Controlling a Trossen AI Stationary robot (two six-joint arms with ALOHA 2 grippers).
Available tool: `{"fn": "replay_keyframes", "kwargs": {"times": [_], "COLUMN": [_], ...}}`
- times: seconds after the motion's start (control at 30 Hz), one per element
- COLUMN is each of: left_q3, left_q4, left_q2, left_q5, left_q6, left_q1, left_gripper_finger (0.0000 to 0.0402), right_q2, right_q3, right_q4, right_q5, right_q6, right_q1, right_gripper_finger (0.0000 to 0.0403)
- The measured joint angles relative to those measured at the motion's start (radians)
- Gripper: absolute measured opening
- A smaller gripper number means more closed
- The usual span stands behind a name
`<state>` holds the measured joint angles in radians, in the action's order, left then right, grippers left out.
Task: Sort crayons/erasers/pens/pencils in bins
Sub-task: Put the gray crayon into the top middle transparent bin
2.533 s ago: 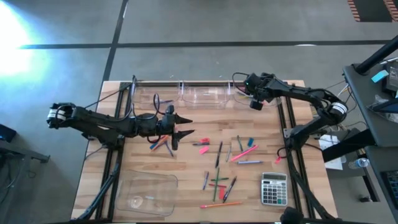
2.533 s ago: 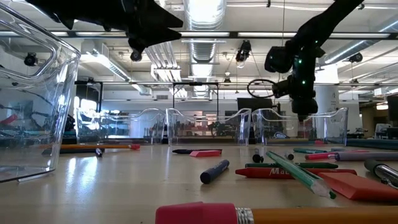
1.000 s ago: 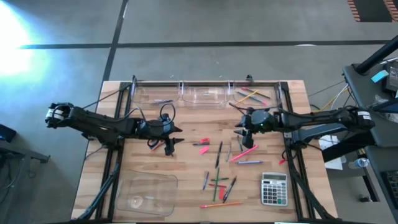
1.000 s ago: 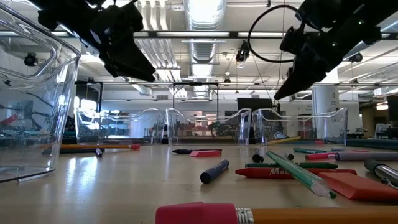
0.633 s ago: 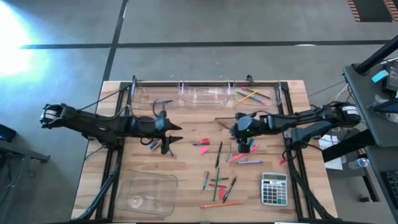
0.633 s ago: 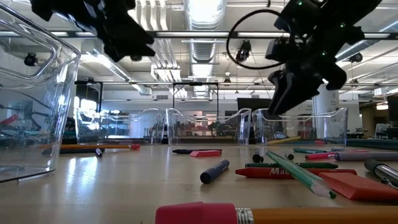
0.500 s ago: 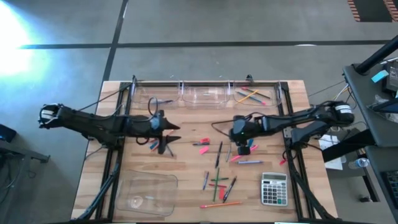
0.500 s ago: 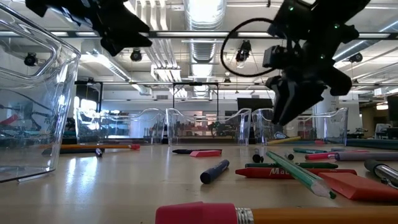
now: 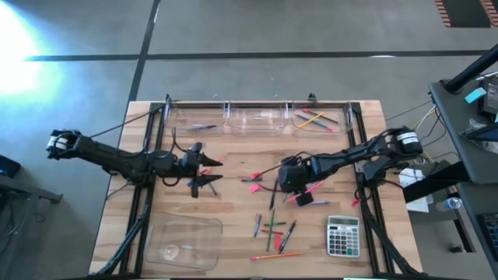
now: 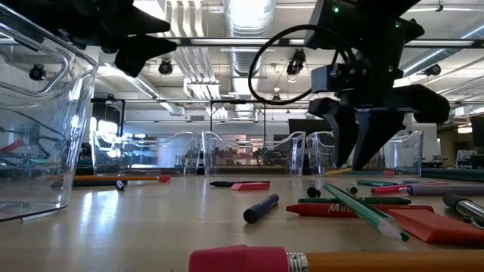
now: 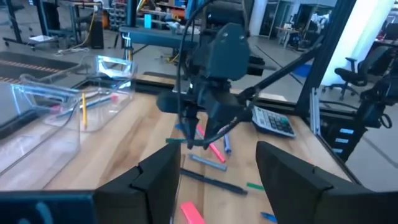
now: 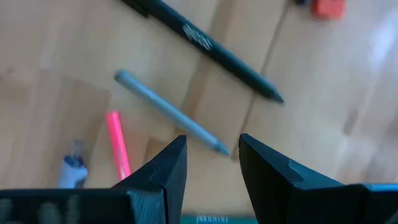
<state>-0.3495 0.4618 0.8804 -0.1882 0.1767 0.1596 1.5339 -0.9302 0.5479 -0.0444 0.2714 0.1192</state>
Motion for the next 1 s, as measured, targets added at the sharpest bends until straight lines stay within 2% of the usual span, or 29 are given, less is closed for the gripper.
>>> {"fn": "replay_keyframes", "kwargs": {"times": [0.33,0.67,1.0], "left_q3": [0.016,0.016,0.016], "left_q4": [0.001,-0.002,-0.001], "left_q2": [-0.042,-0.037,-0.031], "left_q5": [0.002,0.012,0.022], "left_q6": [0.001,0.001,0.004], "left_q1": [0.012,0.014,0.015], "left_gripper_finger": [0.0196,0.0196,0.0196], "right_q2": [0.171,0.211,0.215], "right_q3": [-0.134,-0.156,-0.148], "right_q4": [0.168,0.178,0.166], "right_q5": [0.000,0.000,0.046], "right_q6": [0.049,0.088,0.082], "right_q1": [0.021,0.018,0.000], "right_gripper_finger": [0.0137,0.0135,0.0076]}}
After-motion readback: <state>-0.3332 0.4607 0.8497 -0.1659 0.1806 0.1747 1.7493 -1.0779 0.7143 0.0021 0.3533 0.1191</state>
